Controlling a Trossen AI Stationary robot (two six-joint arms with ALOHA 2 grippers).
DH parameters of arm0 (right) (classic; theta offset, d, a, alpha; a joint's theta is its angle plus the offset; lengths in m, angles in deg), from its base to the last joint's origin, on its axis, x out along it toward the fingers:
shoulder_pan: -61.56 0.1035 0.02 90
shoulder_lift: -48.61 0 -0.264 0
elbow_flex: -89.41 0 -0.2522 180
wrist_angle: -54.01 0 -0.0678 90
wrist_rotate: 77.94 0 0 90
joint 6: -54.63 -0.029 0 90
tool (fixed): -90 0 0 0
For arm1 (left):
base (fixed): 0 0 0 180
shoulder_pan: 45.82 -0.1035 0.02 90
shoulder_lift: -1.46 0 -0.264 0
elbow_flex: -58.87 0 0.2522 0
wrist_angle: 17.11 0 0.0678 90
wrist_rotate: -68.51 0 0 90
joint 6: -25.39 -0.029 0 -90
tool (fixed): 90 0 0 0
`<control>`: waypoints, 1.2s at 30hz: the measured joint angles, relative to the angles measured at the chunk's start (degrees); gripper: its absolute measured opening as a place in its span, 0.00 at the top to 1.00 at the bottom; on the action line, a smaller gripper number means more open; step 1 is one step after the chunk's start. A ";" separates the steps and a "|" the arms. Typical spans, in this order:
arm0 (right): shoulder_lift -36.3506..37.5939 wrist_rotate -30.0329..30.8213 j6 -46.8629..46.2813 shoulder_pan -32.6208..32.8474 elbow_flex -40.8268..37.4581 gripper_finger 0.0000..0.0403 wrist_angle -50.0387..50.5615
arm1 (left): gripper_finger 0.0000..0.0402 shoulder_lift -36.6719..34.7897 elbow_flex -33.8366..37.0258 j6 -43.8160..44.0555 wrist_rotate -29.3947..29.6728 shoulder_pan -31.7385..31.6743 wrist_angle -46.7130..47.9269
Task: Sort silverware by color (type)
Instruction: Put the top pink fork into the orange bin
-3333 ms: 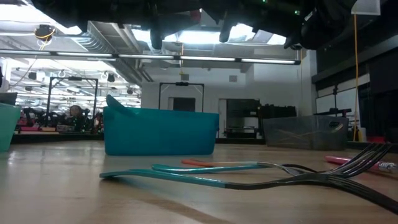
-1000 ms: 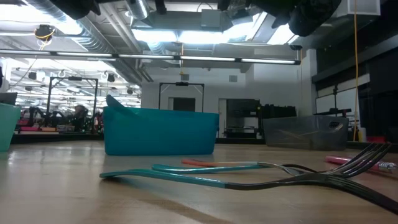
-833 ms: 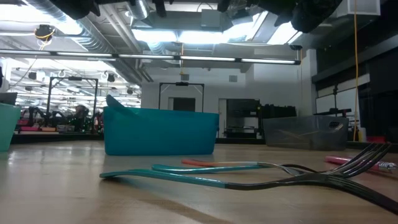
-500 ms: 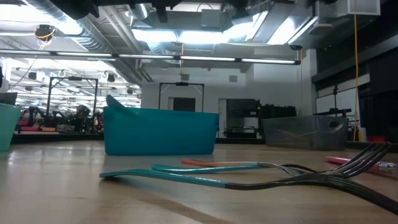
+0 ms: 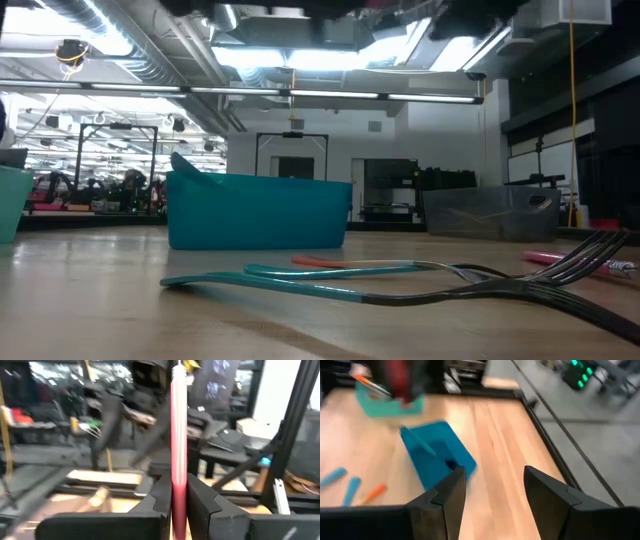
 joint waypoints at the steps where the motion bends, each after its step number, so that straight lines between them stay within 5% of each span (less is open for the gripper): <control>1: 1.12 0.87 -1.25 0.00 0.00 0.53 2.33 | 0.94 1.85 -2.18 0.81 -0.85 0.00 1.57; 15: 11.04 4.83 -25.27 -0.03 0.00 0.53 22.93 | 0.94 22.82 -21.74 15.42 -12.45 0.02 6.48; 22: 11.90 1.80 -43.98 0.01 -0.04 0.53 37.30 | 0.94 24.61 -22.20 16.31 -11.03 0.16 6.78; 36: 12.32 6.14 -54.94 0.00 -0.02 0.53 43.78 | 0.94 24.59 -22.20 15.81 -11.88 2.59 7.47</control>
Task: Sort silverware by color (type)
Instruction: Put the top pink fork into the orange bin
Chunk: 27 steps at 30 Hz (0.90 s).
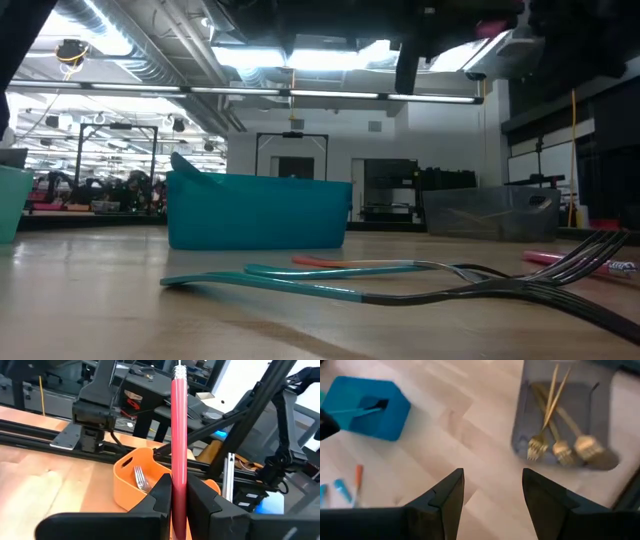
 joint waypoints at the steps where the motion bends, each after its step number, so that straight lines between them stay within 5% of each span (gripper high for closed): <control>1: -0.07 -1.36 -0.58 0.00 0.00 0.53 -0.02 | 0.94 0.00 0.00 0.00 0.02 0.02 0.06; 6: -0.09 -10.72 -5.74 0.00 0.00 0.53 -0.09 | 0.94 -0.02 0.00 -0.02 4.52 -0.55 2.82; 13: -0.09 -15.31 -13.56 0.07 0.00 0.53 -0.11 | 0.94 -0.11 0.00 -0.09 11.02 -2.20 3.14; 27: -1.52 -5.42 -14.88 0.05 0.02 0.53 -11.36 | 0.94 -0.09 0.02 0.22 16.45 -7.81 6.25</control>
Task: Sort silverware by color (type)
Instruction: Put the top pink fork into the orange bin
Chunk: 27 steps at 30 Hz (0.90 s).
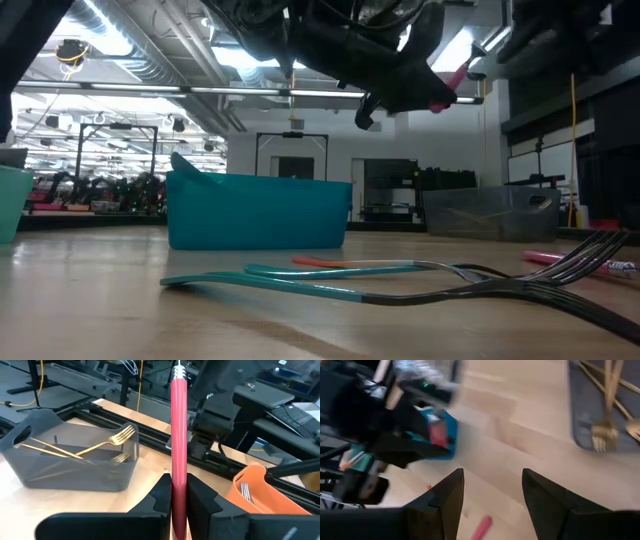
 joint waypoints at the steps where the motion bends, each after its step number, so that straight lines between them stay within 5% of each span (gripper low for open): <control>1: -0.52 0.25 0.94 0.00 0.00 0.53 -1.45 | 0.94 0.00 0.00 0.02 -0.04 -0.26 -0.20; 15: -11.90 6.45 5.86 0.00 0.00 0.53 -16.28 | 0.93 0.00 0.00 -0.19 -0.78 -0.22 -0.98; 27: -13.26 12.17 7.20 0.00 0.00 0.55 -19.72 | 0.93 0.00 0.00 -0.22 -1.75 -0.30 -0.87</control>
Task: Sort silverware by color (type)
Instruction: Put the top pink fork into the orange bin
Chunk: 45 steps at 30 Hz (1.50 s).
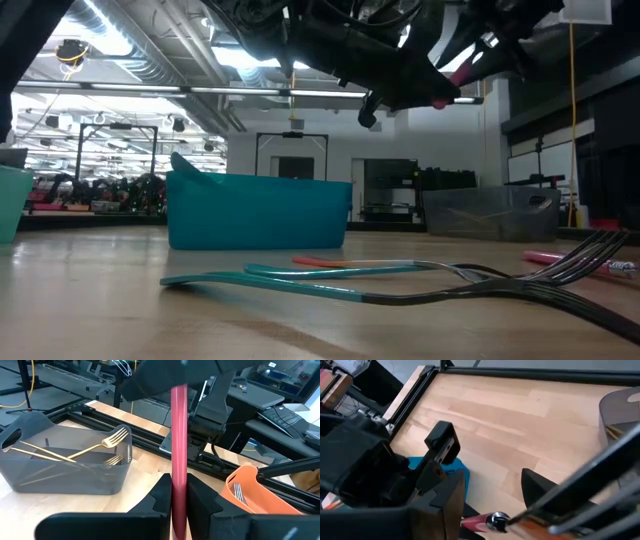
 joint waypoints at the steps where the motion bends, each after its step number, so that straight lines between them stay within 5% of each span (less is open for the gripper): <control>1: 0.02 0.07 0.00 -0.02 0.00 0.56 0.00 | 0.93 0.00 0.00 0.00 0.00 0.00 -0.01; 14: 0.02 -0.38 1.36 0.02 0.00 0.89 -1.29 | 0.92 0.00 0.00 -0.13 -0.01 0.04 -0.18; 30: 0.00 -2.06 2.95 -0.09 0.00 0.98 -1.48 | 0.82 0.00 0.00 0.42 0.19 0.07 0.03; 35: 0.38 -7.07 -0.26 -0.09 -0.02 0.98 1.91 | 0.79 0.00 0.00 -0.04 -4.06 0.08 0.73; 45: 1.61 -26.29 -13.81 0.51 -0.05 0.98 14.62 | 0.80 0.00 0.04 0.03 -15.09 -1.27 5.80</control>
